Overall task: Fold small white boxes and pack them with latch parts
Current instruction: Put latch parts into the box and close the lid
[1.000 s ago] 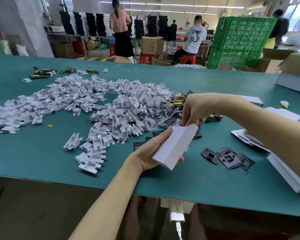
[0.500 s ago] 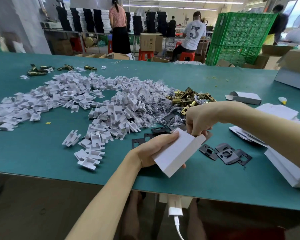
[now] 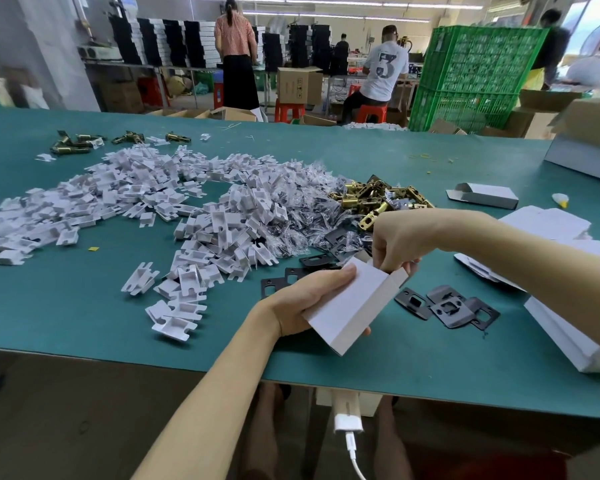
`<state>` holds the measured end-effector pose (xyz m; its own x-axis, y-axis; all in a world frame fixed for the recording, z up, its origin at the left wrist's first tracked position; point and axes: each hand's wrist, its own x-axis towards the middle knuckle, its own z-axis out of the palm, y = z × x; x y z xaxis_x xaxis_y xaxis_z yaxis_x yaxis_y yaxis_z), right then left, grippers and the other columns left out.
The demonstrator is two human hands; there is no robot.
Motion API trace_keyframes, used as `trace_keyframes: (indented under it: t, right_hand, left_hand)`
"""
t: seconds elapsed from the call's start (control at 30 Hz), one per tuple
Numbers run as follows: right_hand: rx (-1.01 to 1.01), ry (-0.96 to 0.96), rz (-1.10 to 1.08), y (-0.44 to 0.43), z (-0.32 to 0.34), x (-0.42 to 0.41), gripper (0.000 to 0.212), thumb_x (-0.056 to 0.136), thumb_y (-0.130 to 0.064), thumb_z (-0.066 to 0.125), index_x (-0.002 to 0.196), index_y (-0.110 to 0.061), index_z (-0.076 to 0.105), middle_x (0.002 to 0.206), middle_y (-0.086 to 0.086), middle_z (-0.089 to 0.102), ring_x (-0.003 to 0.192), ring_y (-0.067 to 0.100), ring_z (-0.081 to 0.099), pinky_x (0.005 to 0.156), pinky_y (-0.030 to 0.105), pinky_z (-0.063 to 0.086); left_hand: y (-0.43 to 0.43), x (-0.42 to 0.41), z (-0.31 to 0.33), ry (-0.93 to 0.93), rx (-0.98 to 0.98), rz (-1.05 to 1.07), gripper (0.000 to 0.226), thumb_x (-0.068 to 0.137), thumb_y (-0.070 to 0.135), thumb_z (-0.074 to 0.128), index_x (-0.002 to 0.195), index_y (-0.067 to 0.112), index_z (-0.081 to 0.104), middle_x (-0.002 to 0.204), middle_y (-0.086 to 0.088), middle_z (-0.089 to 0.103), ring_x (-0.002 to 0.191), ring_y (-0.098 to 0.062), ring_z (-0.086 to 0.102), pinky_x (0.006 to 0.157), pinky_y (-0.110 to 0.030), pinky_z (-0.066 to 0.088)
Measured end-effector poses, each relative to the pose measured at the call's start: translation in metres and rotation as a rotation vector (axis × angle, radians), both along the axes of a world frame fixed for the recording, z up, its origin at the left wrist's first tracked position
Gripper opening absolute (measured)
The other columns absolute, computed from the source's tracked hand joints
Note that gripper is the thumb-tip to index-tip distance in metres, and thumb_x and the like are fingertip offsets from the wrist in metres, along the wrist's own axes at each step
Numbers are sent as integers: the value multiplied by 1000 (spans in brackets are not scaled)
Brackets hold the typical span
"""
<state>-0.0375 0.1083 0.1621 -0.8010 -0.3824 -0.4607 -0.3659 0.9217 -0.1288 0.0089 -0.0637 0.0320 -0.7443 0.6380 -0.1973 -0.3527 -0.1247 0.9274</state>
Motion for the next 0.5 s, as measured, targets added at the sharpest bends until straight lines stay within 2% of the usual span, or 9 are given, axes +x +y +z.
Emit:
trace_keyframes:
  t: [0.17,0.27,0.33,0.4,0.5]
  right_hand:
    - [94,-34,25,-3,-7,5,16,90,5,58,86,-2,72,90,24,76,64,26,68,60,27,51]
    - [117,-10,41,-4,-10,8,17,88,7,57,79,-3,67,71,13,67,49,17,61,57,24,49]
    - [110,0,55,-4,-9,9,17,89,6,58,81,-5,69,69,7,64,44,11,59,52,18,47]
    - [45,18,60,0,-7,9,16,92,1,62,89,-8,75,73,4,69,47,9,61,49,16,48]
    - [-224,157,-1,10,-2,0,7,91,-11,74,85,-13,77,79,4,76,61,17,69,58,22,55]
  left_hand:
    - [1,1,-1,32,-31,-24,46,103,50,53,128,12,59,103,-13,75,87,-31,77,74,-35,63]
    - [1,1,-2,44,-44,-26,45,102,50,54,126,12,60,105,-14,74,87,-32,76,75,-36,63]
    - [1,0,-2,45,-51,-27,46,102,50,55,127,12,60,106,-15,73,88,-32,76,77,-37,63]
    - [1,0,-3,29,-29,-13,47,102,49,55,129,10,58,106,-14,74,90,-31,76,78,-37,63]
    - [2,-2,-5,-21,20,68,52,98,45,61,134,8,53,107,-14,75,94,-31,76,80,-37,62]
